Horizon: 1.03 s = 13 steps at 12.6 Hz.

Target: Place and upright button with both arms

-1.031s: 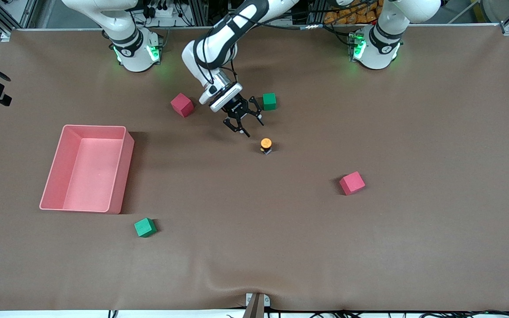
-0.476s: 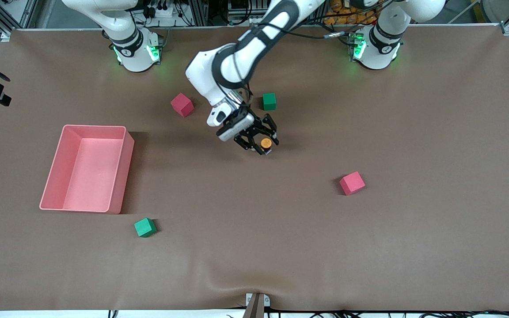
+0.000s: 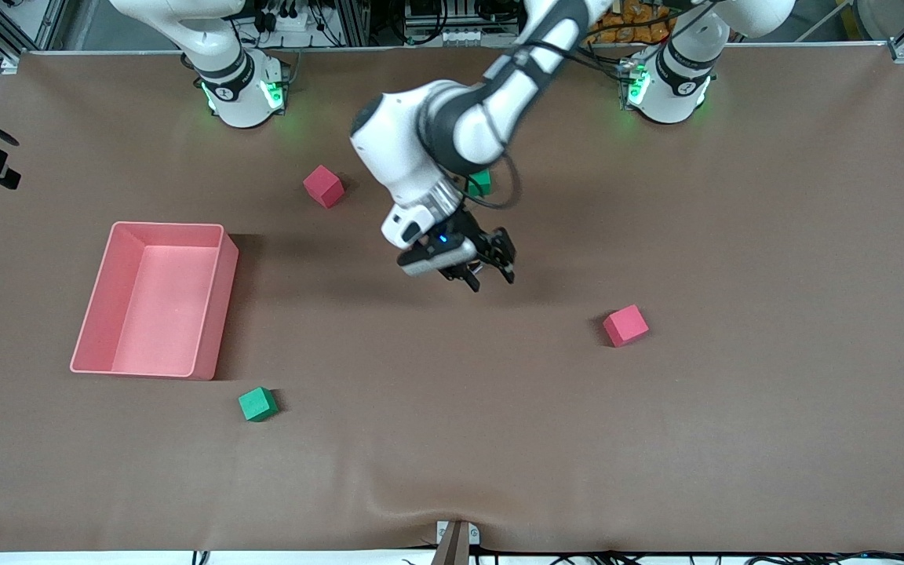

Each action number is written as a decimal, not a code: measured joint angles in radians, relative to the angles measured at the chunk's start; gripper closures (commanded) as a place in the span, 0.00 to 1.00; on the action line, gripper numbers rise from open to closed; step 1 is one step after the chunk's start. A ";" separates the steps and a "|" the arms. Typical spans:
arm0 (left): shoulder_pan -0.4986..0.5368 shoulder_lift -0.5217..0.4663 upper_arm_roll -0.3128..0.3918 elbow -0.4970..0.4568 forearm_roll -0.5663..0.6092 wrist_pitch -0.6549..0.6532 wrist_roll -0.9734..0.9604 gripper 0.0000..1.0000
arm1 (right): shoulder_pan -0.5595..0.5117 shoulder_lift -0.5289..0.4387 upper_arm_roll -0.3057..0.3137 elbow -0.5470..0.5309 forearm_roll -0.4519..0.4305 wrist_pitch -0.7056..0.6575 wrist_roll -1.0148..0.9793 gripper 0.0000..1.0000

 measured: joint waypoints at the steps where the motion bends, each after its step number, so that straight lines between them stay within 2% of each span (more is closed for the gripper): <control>1: 0.056 -0.025 0.000 0.000 -0.056 0.011 0.081 0.27 | 0.000 0.001 0.000 -0.001 0.000 0.000 0.000 0.00; 3: 0.149 -0.057 -0.003 -0.001 -0.135 0.018 0.178 0.27 | 0.000 0.002 0.000 -0.001 0.000 0.000 0.000 0.00; 5: 0.218 -0.071 -0.001 -0.001 -0.267 0.018 0.196 0.25 | 0.000 0.002 -0.001 -0.001 0.000 0.000 0.000 0.00; 7: 0.296 -0.081 -0.001 -0.002 -0.362 0.021 0.248 0.00 | 0.000 0.002 -0.001 -0.002 0.000 0.000 0.000 0.00; 13: 0.370 -0.131 0.017 -0.001 -0.375 0.023 0.320 0.00 | 0.000 0.002 -0.002 -0.002 0.000 0.000 0.000 0.00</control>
